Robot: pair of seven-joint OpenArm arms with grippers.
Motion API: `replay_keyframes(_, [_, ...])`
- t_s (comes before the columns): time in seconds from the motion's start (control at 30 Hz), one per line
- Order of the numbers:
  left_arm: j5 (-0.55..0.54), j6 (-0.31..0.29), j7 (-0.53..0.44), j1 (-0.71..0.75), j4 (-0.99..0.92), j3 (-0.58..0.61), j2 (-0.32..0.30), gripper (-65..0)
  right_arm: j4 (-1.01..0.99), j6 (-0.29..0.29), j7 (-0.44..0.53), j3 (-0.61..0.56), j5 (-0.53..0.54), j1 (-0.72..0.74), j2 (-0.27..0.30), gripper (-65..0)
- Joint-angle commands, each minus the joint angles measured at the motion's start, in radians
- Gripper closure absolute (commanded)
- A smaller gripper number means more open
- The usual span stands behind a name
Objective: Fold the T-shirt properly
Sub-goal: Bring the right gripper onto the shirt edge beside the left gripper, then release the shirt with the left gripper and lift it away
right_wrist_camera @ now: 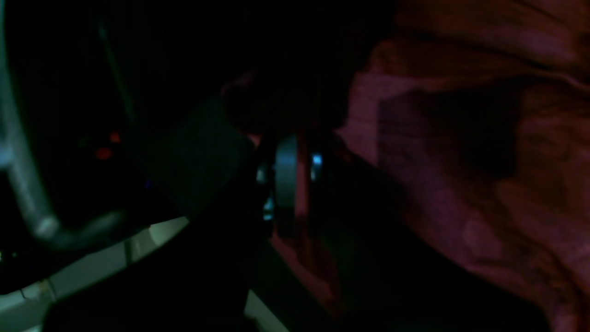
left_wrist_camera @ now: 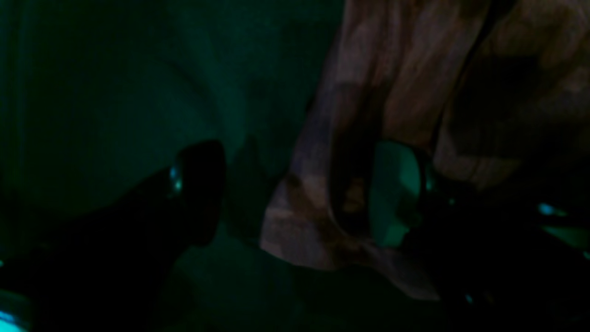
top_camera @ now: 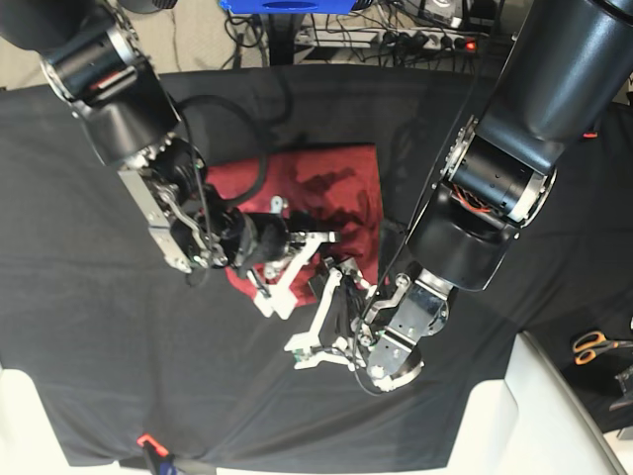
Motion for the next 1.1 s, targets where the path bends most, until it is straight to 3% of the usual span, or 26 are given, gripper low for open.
replay_keyframes(0.0, [-0.005, 0.002, -0.004, -0.036, 0.015, -0.006, 0.005, -45.4, 0.007, 0.014, 0.009, 0.004, 0.014, 0.034, -0.019, -3.5])
replay_keyframes(0.5, [-0.006, 0.002, -0.004, -0.087, 0.014, -0.007, 0.003, -45.4, -0.035, 0.014, 0.015, 0.004, 0.013, 0.109, -0.068, -3.5])
replay_keyframes(0.67, [-0.008, 0.002, -0.004, -0.113, 0.014, -0.01, -0.001, -45.3, -0.092, 0.014, 0.057, 0.004, 0.013, 0.127, -0.09, -3.5])
replay_keyframes(0.97, [0.004, 0.002, 0.007, -0.131, 0.037, -0.296, -0.034, -45.1, -0.115, 0.014, 0.069, 0.004, 0.013, 0.16, -0.108, -3.5])
replay_keyframes(1.07, [-0.017, 0.002, 0.08, -0.114, 0.106, -0.328, -0.069, -45.1, -0.13, 0.014, 0.071, -0.001, 0.01, 0.178, -0.113, -3.5])
